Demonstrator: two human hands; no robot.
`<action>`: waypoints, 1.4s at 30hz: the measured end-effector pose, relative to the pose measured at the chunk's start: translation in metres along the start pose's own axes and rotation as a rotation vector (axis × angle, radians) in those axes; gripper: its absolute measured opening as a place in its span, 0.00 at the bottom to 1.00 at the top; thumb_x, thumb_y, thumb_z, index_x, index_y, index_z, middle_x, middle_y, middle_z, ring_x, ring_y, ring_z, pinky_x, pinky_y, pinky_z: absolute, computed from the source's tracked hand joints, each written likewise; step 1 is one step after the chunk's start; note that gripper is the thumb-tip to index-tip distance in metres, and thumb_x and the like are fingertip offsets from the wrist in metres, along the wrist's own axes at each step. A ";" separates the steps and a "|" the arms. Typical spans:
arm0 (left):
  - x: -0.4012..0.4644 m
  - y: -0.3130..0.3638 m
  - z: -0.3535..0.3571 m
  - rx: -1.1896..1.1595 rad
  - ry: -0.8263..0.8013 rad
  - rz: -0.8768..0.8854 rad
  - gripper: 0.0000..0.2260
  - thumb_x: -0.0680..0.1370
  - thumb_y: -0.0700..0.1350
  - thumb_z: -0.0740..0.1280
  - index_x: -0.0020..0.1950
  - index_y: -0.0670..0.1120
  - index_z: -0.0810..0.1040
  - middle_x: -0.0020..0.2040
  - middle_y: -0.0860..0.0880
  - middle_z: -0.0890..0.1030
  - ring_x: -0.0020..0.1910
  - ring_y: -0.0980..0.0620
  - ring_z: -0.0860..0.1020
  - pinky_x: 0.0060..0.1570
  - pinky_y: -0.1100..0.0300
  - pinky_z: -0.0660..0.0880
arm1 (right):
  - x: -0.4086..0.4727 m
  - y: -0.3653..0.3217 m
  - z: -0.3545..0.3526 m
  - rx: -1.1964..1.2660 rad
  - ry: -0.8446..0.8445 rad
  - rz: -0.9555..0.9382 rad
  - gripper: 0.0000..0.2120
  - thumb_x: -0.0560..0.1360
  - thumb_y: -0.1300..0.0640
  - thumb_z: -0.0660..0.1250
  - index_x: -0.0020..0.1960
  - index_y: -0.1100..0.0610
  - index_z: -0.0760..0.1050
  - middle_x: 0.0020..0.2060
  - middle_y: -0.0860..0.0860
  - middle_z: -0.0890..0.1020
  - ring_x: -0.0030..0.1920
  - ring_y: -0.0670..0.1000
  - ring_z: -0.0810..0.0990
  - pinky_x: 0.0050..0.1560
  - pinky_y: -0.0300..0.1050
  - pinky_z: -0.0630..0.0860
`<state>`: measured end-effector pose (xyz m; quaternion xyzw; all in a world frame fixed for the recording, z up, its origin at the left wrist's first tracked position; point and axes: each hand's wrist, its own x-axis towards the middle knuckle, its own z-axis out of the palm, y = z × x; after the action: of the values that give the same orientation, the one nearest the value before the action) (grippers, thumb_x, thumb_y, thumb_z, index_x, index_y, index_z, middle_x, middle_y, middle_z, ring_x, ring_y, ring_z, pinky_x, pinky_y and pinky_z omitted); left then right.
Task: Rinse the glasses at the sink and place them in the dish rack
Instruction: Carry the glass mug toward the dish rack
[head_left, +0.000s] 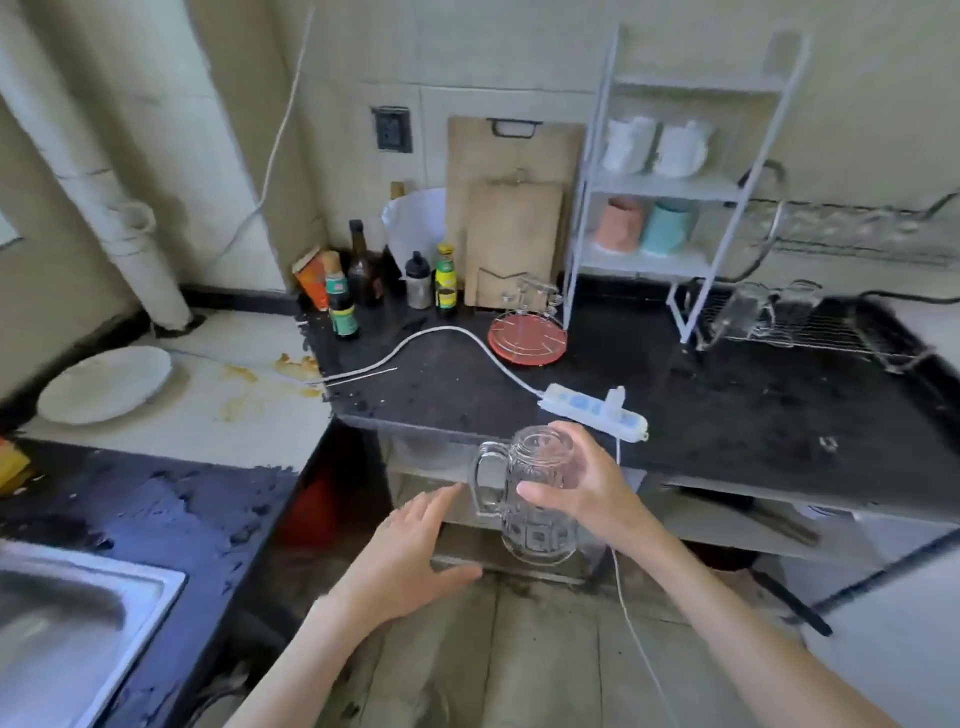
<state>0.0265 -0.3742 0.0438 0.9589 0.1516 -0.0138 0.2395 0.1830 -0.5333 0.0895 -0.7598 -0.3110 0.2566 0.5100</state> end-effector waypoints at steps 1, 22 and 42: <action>0.011 0.014 0.001 0.052 -0.003 0.058 0.38 0.73 0.65 0.61 0.76 0.54 0.48 0.75 0.54 0.55 0.74 0.54 0.53 0.73 0.57 0.52 | -0.010 0.005 -0.020 0.007 0.057 0.016 0.34 0.57 0.39 0.74 0.60 0.45 0.69 0.52 0.41 0.79 0.55 0.39 0.77 0.58 0.40 0.71; 0.294 0.261 0.055 0.165 -0.236 0.708 0.49 0.59 0.78 0.29 0.75 0.57 0.51 0.76 0.55 0.55 0.75 0.54 0.50 0.73 0.58 0.50 | -0.025 0.097 -0.320 0.053 0.858 0.218 0.26 0.66 0.53 0.77 0.59 0.45 0.68 0.53 0.44 0.79 0.54 0.46 0.78 0.58 0.49 0.73; 0.466 0.395 0.162 0.234 -0.236 0.268 0.27 0.80 0.57 0.54 0.76 0.53 0.49 0.77 0.48 0.43 0.75 0.45 0.39 0.73 0.50 0.45 | 0.088 0.223 -0.565 -0.020 0.680 0.368 0.28 0.66 0.51 0.76 0.60 0.48 0.66 0.49 0.42 0.75 0.51 0.46 0.74 0.51 0.40 0.68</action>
<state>0.5961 -0.6482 0.0339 0.9835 -0.0091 -0.1115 0.1422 0.6885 -0.8800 0.0713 -0.8495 0.0149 0.0744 0.5221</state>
